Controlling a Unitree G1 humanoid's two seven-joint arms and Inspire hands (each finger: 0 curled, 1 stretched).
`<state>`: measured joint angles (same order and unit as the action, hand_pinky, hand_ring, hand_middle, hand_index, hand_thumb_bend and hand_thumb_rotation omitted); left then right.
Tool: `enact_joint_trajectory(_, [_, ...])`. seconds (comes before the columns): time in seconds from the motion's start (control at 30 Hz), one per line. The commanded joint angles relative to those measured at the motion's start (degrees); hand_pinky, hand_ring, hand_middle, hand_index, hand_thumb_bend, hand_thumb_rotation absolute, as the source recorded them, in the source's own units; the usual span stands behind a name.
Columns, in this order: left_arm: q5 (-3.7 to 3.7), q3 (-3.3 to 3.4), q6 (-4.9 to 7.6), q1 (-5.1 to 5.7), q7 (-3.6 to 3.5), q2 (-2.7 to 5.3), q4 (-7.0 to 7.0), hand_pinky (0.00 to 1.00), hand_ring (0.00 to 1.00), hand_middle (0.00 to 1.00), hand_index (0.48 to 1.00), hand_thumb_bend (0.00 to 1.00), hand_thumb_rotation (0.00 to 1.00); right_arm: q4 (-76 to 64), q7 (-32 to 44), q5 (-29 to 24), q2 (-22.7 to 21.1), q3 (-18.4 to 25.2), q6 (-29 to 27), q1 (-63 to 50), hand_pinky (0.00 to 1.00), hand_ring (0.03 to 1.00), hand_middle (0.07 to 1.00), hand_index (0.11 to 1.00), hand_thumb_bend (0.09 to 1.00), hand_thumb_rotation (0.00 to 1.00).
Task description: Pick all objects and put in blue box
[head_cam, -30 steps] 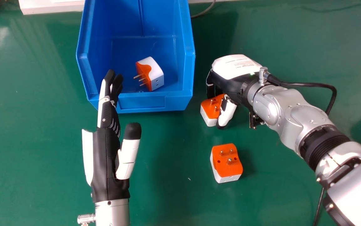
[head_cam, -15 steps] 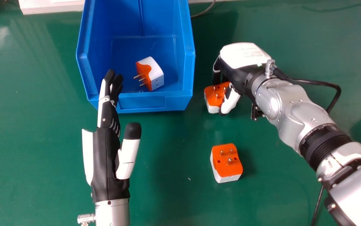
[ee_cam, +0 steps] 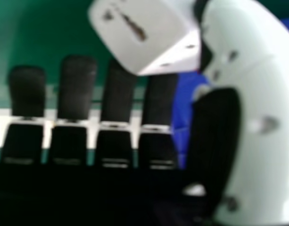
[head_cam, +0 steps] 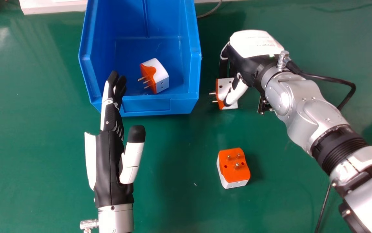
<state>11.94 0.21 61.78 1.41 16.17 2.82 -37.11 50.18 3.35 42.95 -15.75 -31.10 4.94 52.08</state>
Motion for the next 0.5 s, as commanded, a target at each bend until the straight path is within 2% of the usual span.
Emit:
enact_joint_trajectory(0.0, [0.28, -0.33, 0.77, -0.40, -0.29, 0.58, 0.61, 0.98, 0.94, 0.94, 0.945, 0.91, 0.95, -1.75, -0.67, -0.15, -1.23, 1.17, 0.66, 0.40, 0.35, 0.400, 0.517, 0.516, 0.512, 0.00])
enact_joint_trajectory(0.17, [-0.14, -0.50, 0.58, -0.29, -0.63, 0.69, 0.74, 0.98, 0.95, 0.94, 0.945, 0.91, 0.95, -2.62, 0.11, -0.69, -1.38, 1.67, 1.58, 0.46, 0.35, 0.401, 0.515, 0.517, 0.512, 0.00])
enact_joint_trajectory(0.47, [0.30, -0.43, 0.41, 0.02, -0.44, 0.82, 1.42, 0.99, 0.95, 0.94, 0.946, 0.92, 0.95, -3.42, 0.79, -0.84, -1.35, 1.85, 1.23, 0.16, 0.35, 0.412, 0.515, 0.522, 0.508, 0.00])
